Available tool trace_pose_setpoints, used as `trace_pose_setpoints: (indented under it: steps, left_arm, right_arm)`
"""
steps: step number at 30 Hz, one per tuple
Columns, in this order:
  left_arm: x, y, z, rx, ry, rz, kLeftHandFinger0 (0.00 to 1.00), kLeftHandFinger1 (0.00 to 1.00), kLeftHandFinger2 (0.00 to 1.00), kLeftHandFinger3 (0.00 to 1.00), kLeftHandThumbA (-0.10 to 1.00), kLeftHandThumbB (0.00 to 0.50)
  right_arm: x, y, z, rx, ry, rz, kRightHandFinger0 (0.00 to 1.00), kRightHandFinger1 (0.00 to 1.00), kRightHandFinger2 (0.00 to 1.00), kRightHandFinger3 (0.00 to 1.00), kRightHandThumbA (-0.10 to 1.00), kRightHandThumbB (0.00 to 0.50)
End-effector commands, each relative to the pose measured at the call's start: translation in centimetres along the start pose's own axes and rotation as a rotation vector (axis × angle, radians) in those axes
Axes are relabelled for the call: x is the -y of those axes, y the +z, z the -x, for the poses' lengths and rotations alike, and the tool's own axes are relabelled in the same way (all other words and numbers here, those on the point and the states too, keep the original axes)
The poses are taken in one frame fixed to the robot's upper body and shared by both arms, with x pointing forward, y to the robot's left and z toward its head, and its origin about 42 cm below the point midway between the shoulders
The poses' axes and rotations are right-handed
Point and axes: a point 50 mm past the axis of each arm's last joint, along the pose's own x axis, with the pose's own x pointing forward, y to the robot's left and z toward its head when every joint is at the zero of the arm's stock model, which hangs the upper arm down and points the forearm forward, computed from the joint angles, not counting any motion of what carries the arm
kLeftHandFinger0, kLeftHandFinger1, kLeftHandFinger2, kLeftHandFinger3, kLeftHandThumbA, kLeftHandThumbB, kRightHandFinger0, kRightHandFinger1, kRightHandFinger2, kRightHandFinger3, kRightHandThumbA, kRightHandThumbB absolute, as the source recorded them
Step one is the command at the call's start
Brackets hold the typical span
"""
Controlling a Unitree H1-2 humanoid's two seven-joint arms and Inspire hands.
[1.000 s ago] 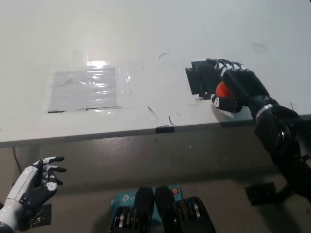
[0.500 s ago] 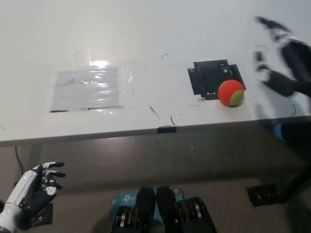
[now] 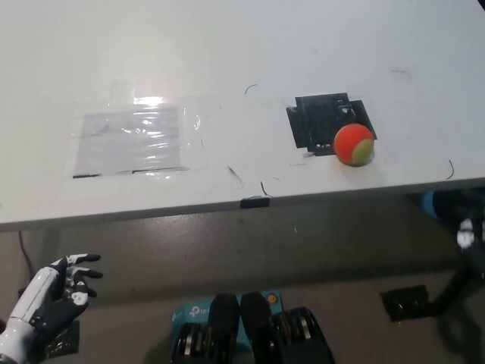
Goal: The robot uses right hand to squeeze a small tennis ball placed on the black area of the table
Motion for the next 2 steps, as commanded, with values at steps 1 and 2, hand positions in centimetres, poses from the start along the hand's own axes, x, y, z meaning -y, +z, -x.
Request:
trace_pose_setpoints:
  steps: [1,2]
  left_arm:
    - [-0.86,0.78,-0.05,0.047,0.003,-0.038,0.36,0.49,0.62,0.74,0.02,0.020]
    - [-0.86,0.78,-0.05,0.047,0.003,-0.038,0.36,0.48,0.62,0.74,0.02,0.021]
  right_arm:
    - [-0.20,-0.40,-0.16,0.035,-0.131,-0.283,0.17,0.37,0.68,0.81,-0.04,0.201]
    - [-0.20,-0.41,-0.16,0.035,-0.132,-0.285,0.17,0.37,0.68,0.82,-0.04,0.202]
